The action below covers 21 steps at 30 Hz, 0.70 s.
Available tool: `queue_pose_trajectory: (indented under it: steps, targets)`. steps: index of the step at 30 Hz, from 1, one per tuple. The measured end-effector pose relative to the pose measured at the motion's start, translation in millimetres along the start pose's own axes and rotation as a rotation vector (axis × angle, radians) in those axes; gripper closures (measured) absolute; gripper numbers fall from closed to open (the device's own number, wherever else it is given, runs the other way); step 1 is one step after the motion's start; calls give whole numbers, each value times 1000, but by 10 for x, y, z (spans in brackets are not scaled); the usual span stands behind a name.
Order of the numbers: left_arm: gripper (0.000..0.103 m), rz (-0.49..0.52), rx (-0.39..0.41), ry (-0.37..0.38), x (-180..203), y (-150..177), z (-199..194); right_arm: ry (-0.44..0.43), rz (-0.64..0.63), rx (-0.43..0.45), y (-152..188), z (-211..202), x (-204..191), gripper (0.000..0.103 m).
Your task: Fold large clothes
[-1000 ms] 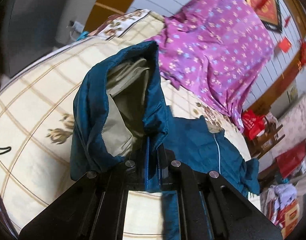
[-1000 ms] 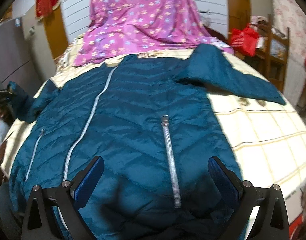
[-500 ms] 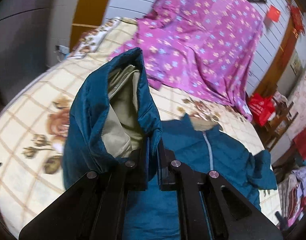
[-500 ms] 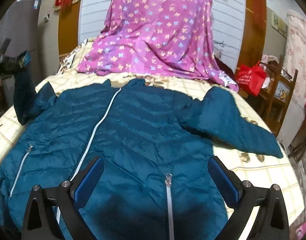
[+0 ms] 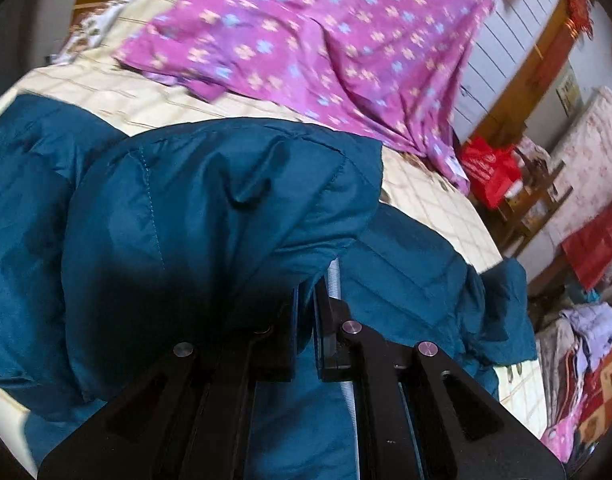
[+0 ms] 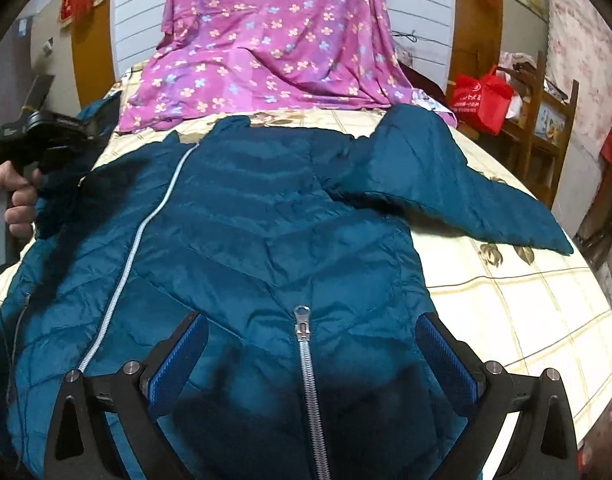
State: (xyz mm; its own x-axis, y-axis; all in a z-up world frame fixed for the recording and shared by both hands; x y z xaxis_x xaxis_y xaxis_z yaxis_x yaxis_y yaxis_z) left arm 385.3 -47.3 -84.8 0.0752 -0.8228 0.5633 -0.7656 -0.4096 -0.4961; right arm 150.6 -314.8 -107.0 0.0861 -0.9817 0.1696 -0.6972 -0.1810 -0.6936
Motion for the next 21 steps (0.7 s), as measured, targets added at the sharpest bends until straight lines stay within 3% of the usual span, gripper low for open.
queue_pose_trajectory:
  steps: [9, 15, 21]
  targets:
    - [98, 54, -102, 97, 692, 419, 536, -7, 55, -36, 42, 112, 133, 0]
    - [98, 75, -186, 160, 967, 712, 852, -23, 121, -66, 110, 167, 247, 0]
    - [98, 89, -230, 225, 1154, 856, 922, -9, 110, -73, 119, 170, 234, 0]
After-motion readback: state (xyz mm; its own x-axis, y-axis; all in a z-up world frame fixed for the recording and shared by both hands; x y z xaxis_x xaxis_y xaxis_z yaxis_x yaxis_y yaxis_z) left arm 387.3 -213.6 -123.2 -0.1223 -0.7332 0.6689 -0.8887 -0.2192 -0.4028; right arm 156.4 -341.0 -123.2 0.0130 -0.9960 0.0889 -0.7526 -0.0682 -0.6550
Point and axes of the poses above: each gripper's, at about its wrist camera, not at the fingertips, and z roughly the way its jaws point, x to its right, y to its underside, the point moved 9 cm from there along z, roughly the way its jaws point, and after that the axes turned 14 degrees about -z, right-handed, at the moved point
